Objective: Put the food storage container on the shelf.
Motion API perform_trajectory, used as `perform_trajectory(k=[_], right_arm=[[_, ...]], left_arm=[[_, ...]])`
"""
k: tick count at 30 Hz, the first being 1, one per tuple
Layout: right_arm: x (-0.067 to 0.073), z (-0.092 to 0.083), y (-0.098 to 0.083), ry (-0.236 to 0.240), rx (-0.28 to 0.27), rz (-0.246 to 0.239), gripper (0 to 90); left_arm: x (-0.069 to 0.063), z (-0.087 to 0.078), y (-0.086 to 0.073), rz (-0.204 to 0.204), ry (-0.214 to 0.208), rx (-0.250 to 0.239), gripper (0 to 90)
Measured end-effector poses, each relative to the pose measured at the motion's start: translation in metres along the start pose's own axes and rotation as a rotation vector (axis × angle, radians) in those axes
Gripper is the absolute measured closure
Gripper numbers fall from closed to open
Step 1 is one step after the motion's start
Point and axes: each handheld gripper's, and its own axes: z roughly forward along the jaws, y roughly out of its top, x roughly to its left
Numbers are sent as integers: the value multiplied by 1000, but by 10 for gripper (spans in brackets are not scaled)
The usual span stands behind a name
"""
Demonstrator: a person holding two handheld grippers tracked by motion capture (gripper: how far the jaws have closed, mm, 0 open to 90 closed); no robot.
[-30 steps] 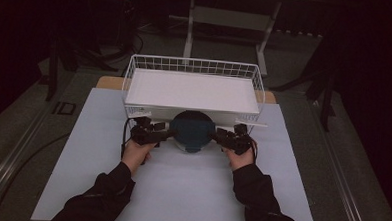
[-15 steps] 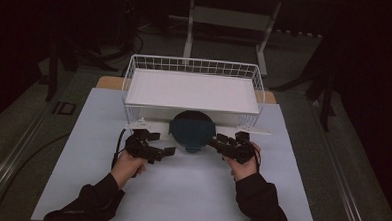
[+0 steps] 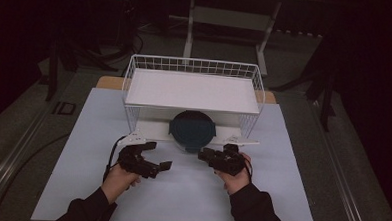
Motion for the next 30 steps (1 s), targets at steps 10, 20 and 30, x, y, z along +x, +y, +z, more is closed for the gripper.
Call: perform_trajectory(k=[10, 20, 30], right_arm=[[7, 19, 0, 0, 64, -33, 898], [5, 34, 4, -11, 86, -35, 898], [-1, 42, 9, -28, 83, -44, 899]], left_arm=[[-8, -8, -13, 21, 10, 16, 4], [-12, -14, -24, 50, 25, 31, 4], [-9, -15, -26, 53, 41, 16, 4]])
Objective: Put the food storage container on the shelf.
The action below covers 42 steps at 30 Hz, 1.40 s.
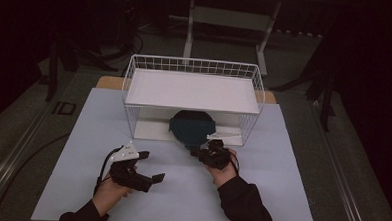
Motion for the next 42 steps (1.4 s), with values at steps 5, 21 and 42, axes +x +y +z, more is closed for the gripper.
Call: perform_trajectory(k=[5, 21, 42], right_arm=[[-5, 4, 2, -10, -8, 13, 899], [-11, 21, 16, -56, -31, -7, 899], [-23, 27, 18, -74, -37, 22, 898]], left_arm=[[0, 0, 0, 6, -1, -4, 4], [0, 2, -2, 8, -6, -1, 4], [0, 1, -2, 8, -10, -3, 4]])
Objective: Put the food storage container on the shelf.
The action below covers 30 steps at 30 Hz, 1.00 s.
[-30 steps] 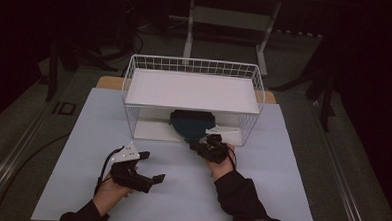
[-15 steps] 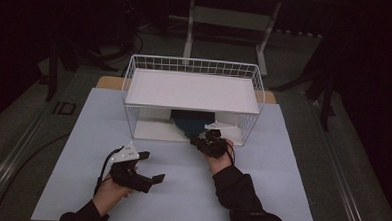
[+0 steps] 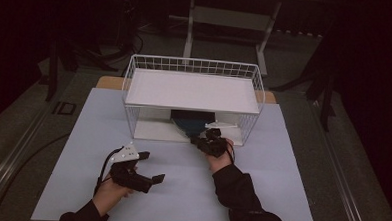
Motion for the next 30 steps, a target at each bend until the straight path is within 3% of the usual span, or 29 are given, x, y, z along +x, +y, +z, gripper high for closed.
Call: perform_trajectory(k=[4, 11, 13, 16, 22, 30], right_arm=[[10, -4, -2, 15, -12, -40, 793], [20, -22, -6, 45, -88, -59, 344], [21, -26, -7, 87, -86, -70, 235], [20, -31, -10, 121, -96, -57, 195], [16, -41, -13, 146, -107, -86, 142], [15, -59, -24, 128, -100, -90, 146]], left_arm=[[0, -1, 1, 4, 0, -6, 4], [-2, -3, 3, 6, -4, -10, 4], [-3, -3, 4, 13, -4, -13, 4], [-5, -3, 4, 17, -7, -15, 4], [-5, -4, 4, 16, -14, -14, 4], [-9, -5, 4, 30, -28, -8, 4]])
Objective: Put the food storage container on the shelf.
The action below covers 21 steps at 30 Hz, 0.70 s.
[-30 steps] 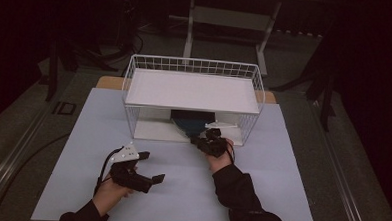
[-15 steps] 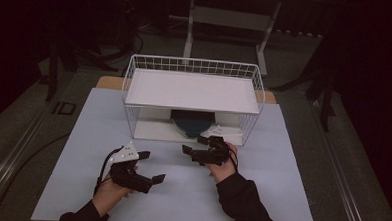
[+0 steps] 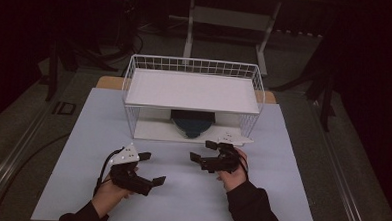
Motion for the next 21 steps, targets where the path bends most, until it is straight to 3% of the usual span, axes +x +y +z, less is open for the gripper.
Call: perform_trajectory(k=[21], right_arm=[[1, -59, -29, -53, -23, -13, 145]], left_arm=[[-4, -19, -7, 8, 5, -15, 4]])
